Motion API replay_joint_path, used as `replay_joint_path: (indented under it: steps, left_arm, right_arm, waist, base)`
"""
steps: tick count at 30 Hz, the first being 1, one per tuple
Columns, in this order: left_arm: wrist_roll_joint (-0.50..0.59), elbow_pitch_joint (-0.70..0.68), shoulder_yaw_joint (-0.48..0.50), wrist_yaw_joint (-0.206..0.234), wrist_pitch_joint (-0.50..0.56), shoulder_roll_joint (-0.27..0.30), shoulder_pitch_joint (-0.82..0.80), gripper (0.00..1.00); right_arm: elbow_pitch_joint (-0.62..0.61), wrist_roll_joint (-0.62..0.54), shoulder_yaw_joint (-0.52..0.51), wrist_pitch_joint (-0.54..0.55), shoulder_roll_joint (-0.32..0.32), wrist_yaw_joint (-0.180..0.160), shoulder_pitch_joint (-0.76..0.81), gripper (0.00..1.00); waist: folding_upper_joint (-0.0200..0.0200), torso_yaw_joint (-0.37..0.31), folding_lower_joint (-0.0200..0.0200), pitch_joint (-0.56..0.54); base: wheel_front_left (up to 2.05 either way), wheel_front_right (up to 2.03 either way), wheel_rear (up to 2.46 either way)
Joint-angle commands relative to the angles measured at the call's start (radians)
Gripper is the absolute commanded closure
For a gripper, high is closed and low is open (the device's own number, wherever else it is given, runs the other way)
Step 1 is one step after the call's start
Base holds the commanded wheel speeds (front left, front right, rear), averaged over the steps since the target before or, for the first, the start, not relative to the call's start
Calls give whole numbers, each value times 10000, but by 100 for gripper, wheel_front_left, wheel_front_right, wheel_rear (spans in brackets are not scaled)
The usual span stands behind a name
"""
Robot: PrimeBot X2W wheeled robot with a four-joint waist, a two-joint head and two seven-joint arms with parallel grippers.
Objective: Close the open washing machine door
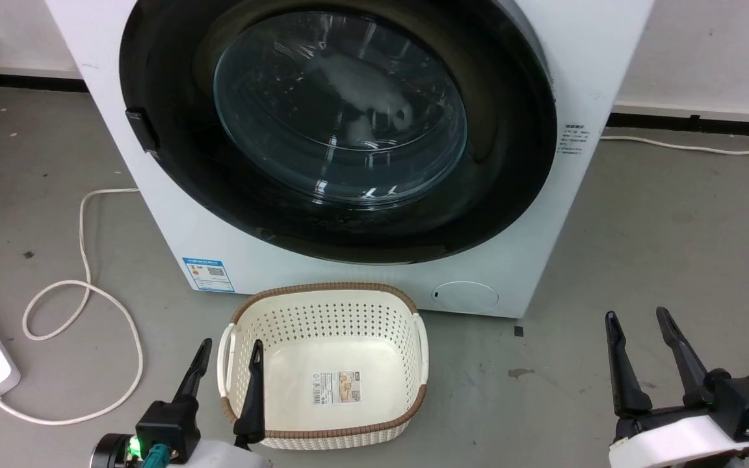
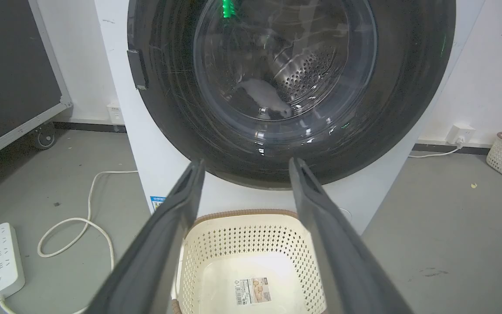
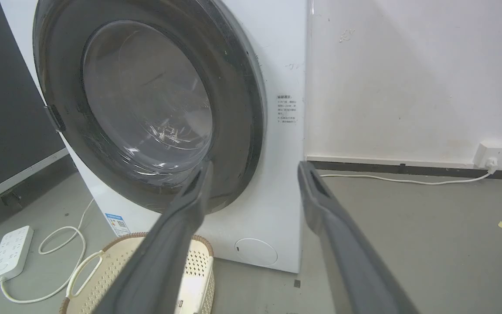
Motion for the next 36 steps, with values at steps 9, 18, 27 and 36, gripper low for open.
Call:
replay_joint_path:
  steps: [9, 18, 27, 36]
  left_arm:
    - [12, 147, -29, 37, 53, -23, 20, 100]
    - [91, 30, 19, 68, 237, -25, 10, 100]
    - [169, -86, 67, 99, 422, -28, 1, 100]
    - [247, -203, 114, 129, 605, -30, -9, 100]
  right_arm:
    - [-48, -26, 58, 44, 7, 2, -5, 100]
    - [-117, -126, 79, 229, 11, 1, 1, 100]
    - [-185, -226, 100, 414, 15, 1, 8, 100]
    - [-253, -326, 121, 598, 19, 0, 14, 100]
  waist:
    - [0, 78, 1, -6]
    - [0, 73, 1, -37]
    - [0, 68, 1, -68]
    - [0, 63, 1, -99]
  base:
    - [0, 0, 0]
    - [0, 0, 0]
    - [0, 0, 0]
    - [0, 0, 0]
